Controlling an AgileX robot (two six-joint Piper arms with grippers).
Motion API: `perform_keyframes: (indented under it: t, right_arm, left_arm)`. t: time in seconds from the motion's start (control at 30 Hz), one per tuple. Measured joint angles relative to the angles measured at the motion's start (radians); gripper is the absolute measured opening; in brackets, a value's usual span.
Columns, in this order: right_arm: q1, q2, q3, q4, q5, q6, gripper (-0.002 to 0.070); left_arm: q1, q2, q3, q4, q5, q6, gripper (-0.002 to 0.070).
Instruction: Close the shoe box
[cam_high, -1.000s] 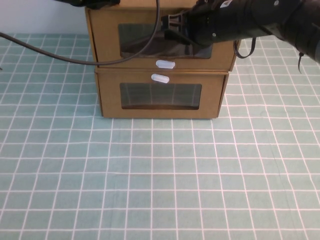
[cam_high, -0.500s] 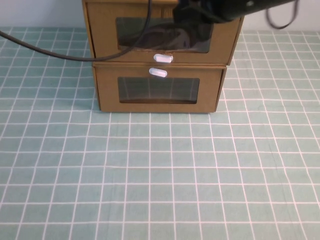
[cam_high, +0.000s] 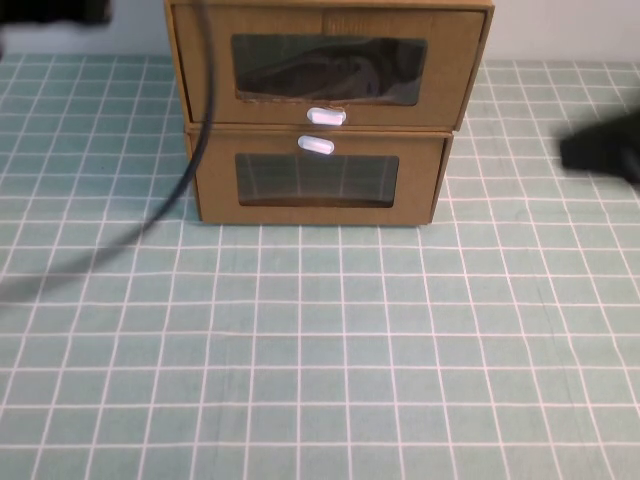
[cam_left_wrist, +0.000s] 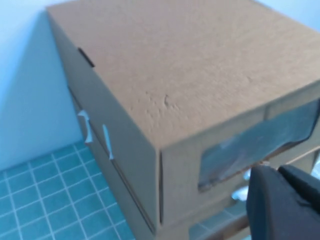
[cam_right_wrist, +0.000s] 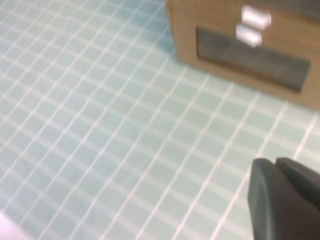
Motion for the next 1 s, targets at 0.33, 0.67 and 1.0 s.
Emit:
perform_keyframes:
  t: [0.33, 0.67, 1.0]
  right_arm:
    - [0.000, -0.617, 0.538, -0.007, -0.084, 0.051, -0.0011]
    - [0.000, -0.936, 0.910, -0.004, -0.425, 0.071, -0.0011]
    - [0.000, -0.901, 1.287, 0.000, -0.995, 0.068, -0.0011]
  left_arm:
    - [0.000, -0.615, 0.679, -0.081, -0.267, 0.041, -0.0005]
    - [0.000, -1.165, 1.117, -0.091, -0.359, 0.044, -0.0005]
    - [0.000, -1.240, 1.361, -0.080, -0.390, 0.044, -0.0005]
